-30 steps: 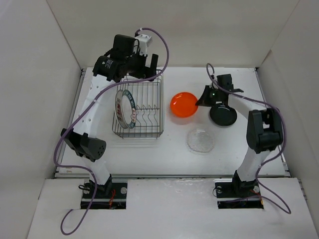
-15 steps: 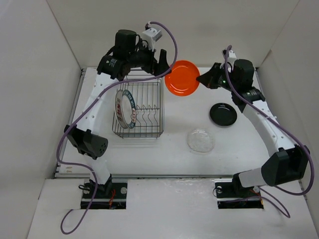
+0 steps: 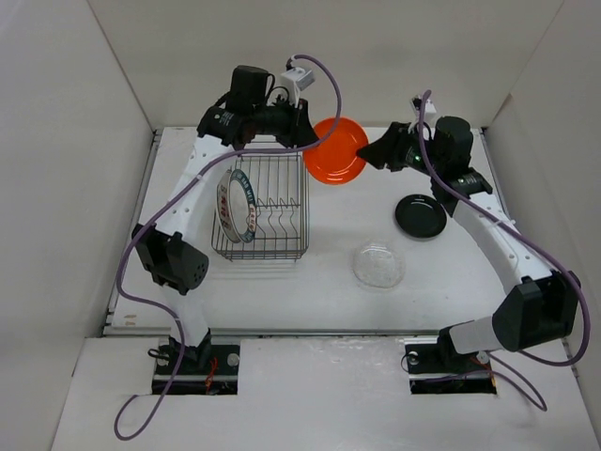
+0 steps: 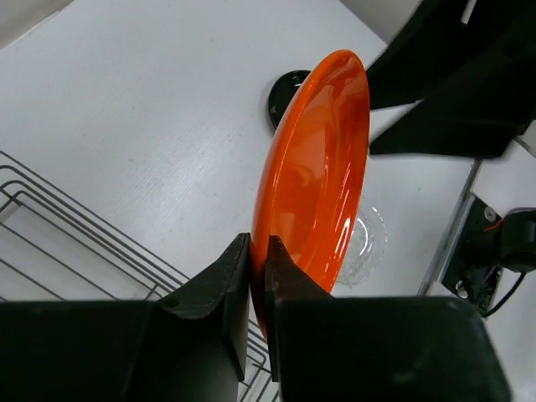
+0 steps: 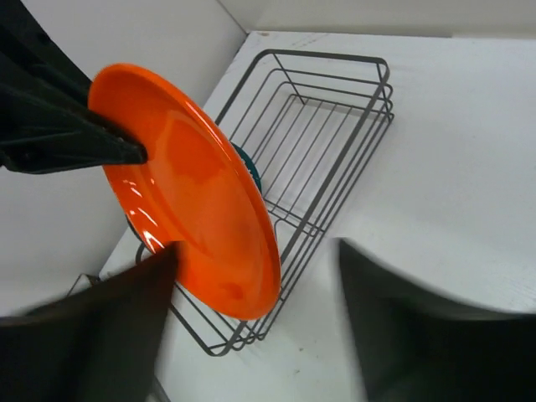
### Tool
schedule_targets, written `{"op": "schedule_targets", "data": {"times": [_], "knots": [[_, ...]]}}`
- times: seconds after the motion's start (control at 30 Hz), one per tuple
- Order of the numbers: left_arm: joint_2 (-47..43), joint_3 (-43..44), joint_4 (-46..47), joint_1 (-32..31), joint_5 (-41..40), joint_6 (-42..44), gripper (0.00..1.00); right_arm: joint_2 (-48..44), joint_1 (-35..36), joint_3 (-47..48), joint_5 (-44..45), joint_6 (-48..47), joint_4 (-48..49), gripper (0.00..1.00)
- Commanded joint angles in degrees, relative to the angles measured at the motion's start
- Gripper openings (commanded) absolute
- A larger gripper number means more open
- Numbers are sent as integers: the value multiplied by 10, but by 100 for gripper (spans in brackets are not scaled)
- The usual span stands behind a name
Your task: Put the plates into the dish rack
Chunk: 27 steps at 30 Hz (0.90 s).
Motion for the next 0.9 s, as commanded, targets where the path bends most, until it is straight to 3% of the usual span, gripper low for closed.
{"op": "schedule_targets", "data": {"times": [0.0,0.03,0.1,0.27,0.37,0.53,0.87], "knots": [[-63,-27,24,-1,-28,1,0,-21,19,11,-13,21,68,88],[-91,-36,25,-1,-64,-11,0,-21,19,11,9,21,57,100],[-118,-43,18,-1,-130,-17,0,-21,19,11,38,7,16,100],[-167,-57,-77,-6,-439,-54,0,-9,32,47,171,-28,-111,100],[-174,-92,-131,-6,-539,-74,0,-9,44,54,201,-28,-144,100],[-187,-173,-161,-18,-602,-113,0,-14,44,36,212,-28,-144,100],[-132,-184,-186,-19,-650,-142,0,-26,44,1,222,-23,-139,100]]}}
